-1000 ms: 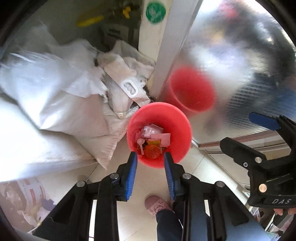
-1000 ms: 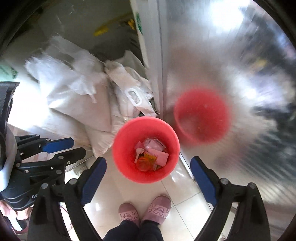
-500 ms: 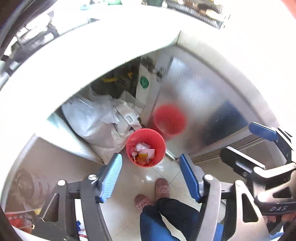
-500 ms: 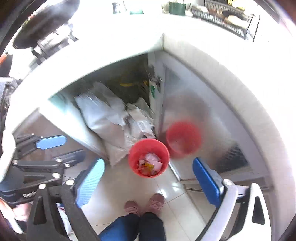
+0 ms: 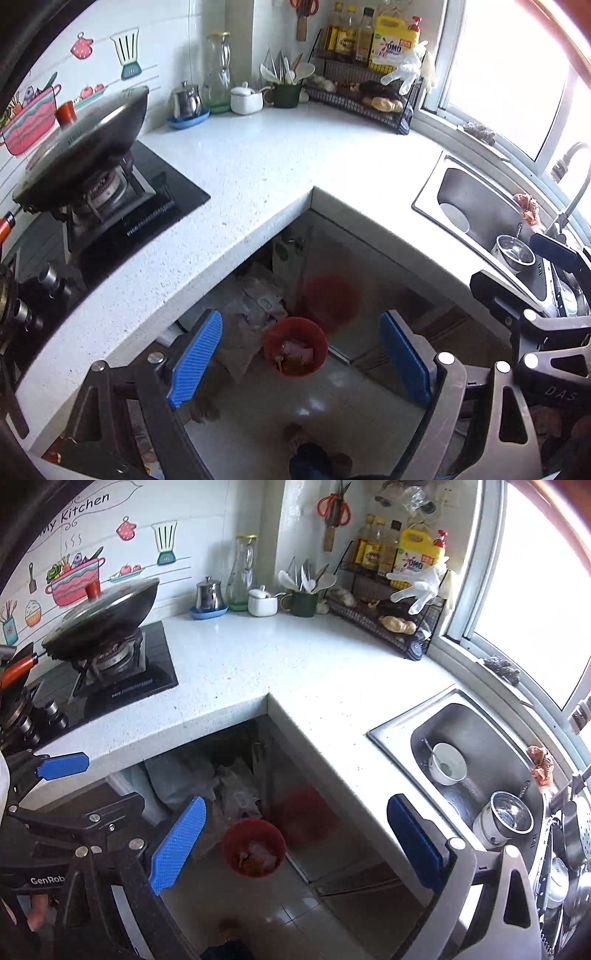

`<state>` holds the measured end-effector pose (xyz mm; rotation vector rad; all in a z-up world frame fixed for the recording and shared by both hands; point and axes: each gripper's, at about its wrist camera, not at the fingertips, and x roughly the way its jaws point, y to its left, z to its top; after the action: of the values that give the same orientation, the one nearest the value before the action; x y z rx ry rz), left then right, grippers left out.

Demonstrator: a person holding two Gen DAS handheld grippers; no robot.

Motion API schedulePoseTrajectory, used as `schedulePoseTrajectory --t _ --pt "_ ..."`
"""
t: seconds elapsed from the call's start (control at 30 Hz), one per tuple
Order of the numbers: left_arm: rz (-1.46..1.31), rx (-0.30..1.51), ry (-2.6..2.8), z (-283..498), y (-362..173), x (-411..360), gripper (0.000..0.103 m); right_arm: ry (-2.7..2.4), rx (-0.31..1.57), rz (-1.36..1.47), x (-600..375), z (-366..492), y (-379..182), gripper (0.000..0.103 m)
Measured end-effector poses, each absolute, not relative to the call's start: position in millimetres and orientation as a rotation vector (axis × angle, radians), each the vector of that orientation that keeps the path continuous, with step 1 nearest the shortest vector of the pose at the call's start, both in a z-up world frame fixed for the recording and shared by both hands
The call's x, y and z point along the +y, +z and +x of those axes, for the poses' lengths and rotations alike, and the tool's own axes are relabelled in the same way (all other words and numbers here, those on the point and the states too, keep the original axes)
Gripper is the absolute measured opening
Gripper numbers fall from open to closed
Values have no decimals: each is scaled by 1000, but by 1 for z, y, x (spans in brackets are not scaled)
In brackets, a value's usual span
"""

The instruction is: Collect trash

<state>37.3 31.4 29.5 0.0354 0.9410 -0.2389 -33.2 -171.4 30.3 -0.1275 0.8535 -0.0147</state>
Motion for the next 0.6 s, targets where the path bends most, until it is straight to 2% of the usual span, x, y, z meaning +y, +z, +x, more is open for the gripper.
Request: schedulePoseTrajectory --t 0.3,0.6 --pt "96 794 -211 -22 103 13 86 -74 749 -84 -186 -80 85 101" --pt "97 780 -221 -88 108 11 86 -98 707 -83 -184 -141 98 102"
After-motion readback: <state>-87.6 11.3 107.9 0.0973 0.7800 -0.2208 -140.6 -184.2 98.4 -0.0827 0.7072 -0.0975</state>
